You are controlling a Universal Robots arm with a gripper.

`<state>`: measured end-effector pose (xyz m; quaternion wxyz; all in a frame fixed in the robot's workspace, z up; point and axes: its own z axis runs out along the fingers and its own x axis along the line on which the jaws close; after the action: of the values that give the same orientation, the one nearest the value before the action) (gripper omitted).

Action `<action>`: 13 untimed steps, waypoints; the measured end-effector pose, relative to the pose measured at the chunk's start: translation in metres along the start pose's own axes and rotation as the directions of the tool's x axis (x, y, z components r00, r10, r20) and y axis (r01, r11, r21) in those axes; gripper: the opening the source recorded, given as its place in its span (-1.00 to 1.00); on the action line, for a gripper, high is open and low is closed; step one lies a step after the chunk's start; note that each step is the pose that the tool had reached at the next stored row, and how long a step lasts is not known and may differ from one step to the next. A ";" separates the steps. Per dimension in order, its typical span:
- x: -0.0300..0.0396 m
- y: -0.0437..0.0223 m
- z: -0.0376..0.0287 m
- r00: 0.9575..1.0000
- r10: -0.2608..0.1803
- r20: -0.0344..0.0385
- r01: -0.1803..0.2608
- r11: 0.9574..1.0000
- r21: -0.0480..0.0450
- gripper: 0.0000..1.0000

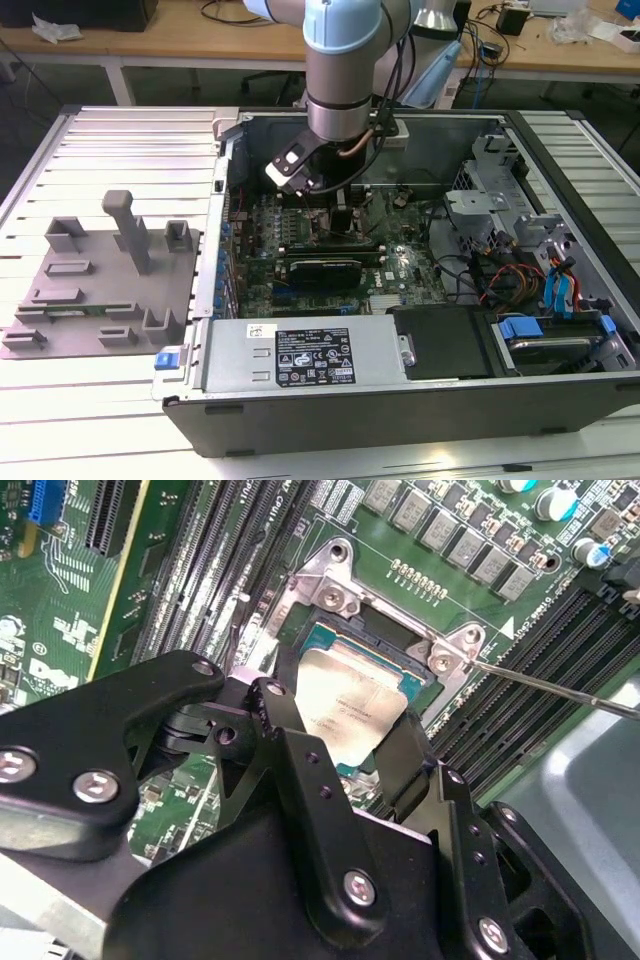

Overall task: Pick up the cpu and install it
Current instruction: 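Place the cpu into insertion slot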

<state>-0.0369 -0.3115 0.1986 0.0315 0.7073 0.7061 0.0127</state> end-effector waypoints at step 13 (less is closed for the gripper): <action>0.0004 -0.0006 0.0025 1.000 0.009 0.000 -0.009 1.000 0.000 0.09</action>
<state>-0.0374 -0.3112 0.1961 0.0313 0.7105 0.7029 0.0129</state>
